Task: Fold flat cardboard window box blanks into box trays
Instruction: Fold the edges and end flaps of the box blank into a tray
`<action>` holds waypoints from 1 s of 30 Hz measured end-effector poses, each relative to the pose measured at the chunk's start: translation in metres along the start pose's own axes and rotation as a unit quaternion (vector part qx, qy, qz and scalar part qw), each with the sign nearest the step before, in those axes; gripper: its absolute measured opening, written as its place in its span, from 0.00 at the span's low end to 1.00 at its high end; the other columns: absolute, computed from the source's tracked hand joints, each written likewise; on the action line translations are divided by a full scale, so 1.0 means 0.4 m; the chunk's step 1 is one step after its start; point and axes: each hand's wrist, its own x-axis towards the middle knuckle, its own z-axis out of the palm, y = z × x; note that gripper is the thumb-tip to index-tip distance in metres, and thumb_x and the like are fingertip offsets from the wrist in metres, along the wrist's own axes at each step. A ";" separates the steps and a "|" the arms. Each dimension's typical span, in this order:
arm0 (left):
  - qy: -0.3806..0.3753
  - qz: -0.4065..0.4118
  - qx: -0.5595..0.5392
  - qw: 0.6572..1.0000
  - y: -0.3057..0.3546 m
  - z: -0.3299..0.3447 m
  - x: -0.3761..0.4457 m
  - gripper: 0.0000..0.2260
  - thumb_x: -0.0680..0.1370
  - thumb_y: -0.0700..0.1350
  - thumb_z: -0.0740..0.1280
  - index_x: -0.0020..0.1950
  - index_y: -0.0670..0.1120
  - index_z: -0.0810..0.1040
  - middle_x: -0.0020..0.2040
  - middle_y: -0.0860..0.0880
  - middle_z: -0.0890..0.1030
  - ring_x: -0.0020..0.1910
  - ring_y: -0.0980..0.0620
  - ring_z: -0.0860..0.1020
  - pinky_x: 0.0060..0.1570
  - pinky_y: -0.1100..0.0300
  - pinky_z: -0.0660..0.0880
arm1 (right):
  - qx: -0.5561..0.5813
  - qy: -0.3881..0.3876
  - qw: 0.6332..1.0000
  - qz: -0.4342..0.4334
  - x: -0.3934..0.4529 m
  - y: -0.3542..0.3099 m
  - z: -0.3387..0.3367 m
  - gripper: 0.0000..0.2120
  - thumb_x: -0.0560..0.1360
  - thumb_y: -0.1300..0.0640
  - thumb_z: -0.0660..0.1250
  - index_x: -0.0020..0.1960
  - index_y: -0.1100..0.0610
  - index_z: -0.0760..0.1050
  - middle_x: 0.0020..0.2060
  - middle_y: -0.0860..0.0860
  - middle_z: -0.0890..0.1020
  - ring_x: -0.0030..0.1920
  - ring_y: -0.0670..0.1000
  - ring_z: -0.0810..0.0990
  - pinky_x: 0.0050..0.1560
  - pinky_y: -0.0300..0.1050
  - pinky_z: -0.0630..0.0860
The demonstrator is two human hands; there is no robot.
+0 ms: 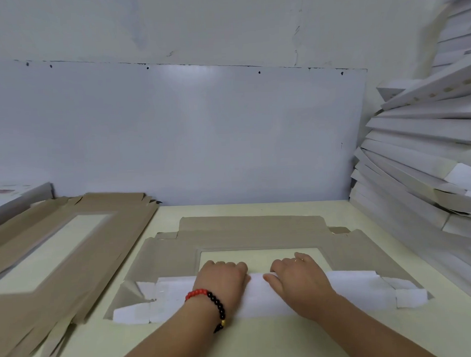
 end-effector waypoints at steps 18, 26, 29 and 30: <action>-0.124 -0.056 -0.051 0.989 -0.030 0.112 -0.042 0.29 0.81 0.60 0.39 0.79 0.50 0.40 0.79 0.51 0.38 0.77 0.48 0.34 0.74 0.47 0.36 | 0.044 -0.203 0.978 -0.014 -0.039 -0.004 0.073 0.30 0.82 0.41 0.41 0.79 0.52 0.39 0.78 0.46 0.39 0.77 0.46 0.36 0.75 0.51 0.36; -0.116 -0.099 -0.046 0.987 -0.188 0.122 -0.101 0.33 0.78 0.67 0.40 0.79 0.52 0.40 0.79 0.53 0.38 0.77 0.51 0.36 0.74 0.50 0.38 | 0.031 -0.220 0.971 0.086 -0.105 0.208 0.083 0.32 0.80 0.37 0.41 0.79 0.49 0.37 0.77 0.44 0.37 0.76 0.43 0.35 0.75 0.48 0.36; -0.116 -0.105 -0.048 0.986 -0.228 0.127 -0.118 0.35 0.77 0.69 0.40 0.79 0.54 0.40 0.78 0.55 0.38 0.77 0.52 0.37 0.75 0.50 0.38 | 0.020 -0.222 0.967 0.126 -0.135 0.278 0.077 0.32 0.81 0.37 0.41 0.79 0.49 0.37 0.77 0.43 0.38 0.76 0.43 0.36 0.74 0.47 0.37; -0.117 -0.108 -0.049 0.986 -0.241 0.129 -0.123 0.35 0.77 0.69 0.40 0.79 0.54 0.40 0.78 0.55 0.38 0.77 0.52 0.37 0.75 0.51 0.38 | 0.016 -0.223 0.965 0.137 -0.145 0.299 0.073 0.32 0.81 0.37 0.41 0.79 0.49 0.36 0.77 0.44 0.38 0.76 0.43 0.37 0.75 0.47 0.37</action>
